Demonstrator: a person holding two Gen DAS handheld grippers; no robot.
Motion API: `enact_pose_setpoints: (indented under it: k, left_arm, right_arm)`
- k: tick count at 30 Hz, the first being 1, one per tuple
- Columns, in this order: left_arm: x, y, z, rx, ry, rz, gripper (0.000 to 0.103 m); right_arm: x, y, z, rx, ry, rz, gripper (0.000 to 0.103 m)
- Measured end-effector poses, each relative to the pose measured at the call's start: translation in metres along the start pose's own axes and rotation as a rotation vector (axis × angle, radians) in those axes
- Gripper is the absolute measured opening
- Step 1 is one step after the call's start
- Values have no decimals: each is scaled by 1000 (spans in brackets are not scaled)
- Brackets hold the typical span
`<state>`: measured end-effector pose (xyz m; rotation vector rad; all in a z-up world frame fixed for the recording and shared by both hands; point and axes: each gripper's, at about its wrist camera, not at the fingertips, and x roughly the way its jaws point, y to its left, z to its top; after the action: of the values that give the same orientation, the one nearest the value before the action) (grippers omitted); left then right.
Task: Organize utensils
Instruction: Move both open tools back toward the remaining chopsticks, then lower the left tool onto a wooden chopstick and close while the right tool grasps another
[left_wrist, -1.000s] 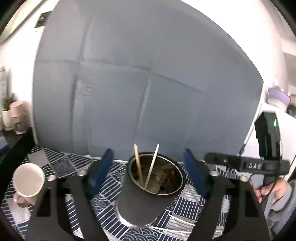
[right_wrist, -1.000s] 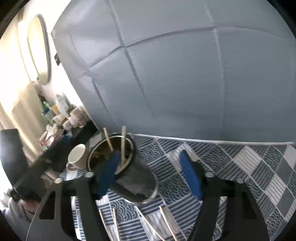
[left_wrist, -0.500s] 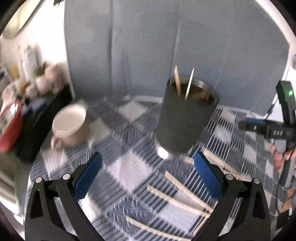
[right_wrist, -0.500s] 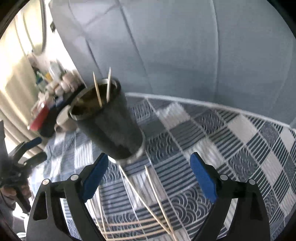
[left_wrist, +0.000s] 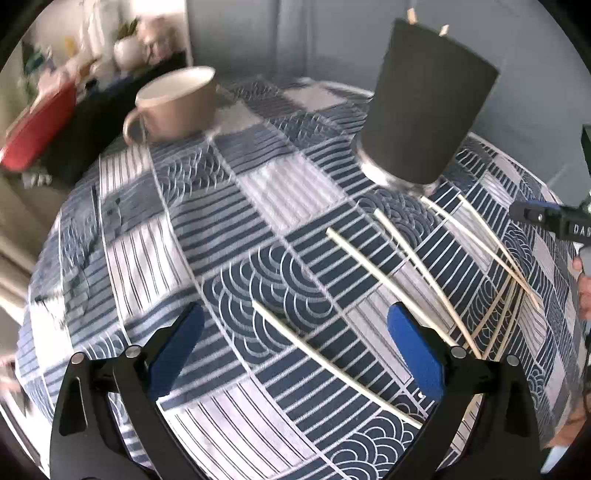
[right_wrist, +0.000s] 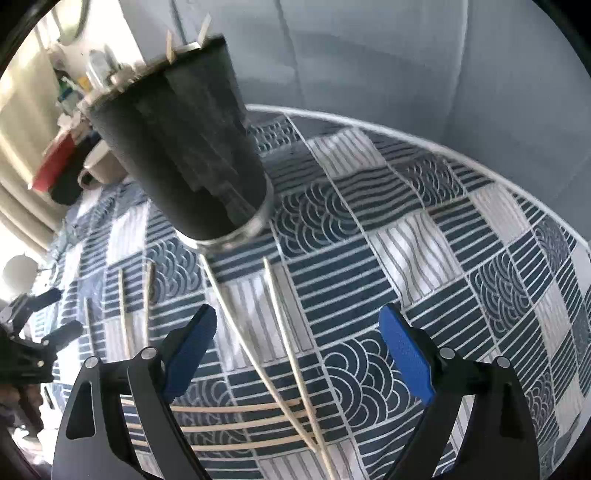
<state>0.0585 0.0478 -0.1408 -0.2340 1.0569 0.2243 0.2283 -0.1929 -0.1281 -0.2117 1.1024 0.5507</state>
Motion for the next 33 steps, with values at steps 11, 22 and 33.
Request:
enact_pose_setpoints:
  k: [11,22,33]
  left_arm:
    - [17,2,-8,-124,89,82,97]
    - [31,-9,-17,-136,141,171,98]
    - [8,-19,-26,-77,90,117,31]
  right_arm:
    - [35,-17,-1,50,103,-27,80]
    - [54,-1,1,-27,151,-105,77]
    - [38,-12,-5,-21,117,-105,16]
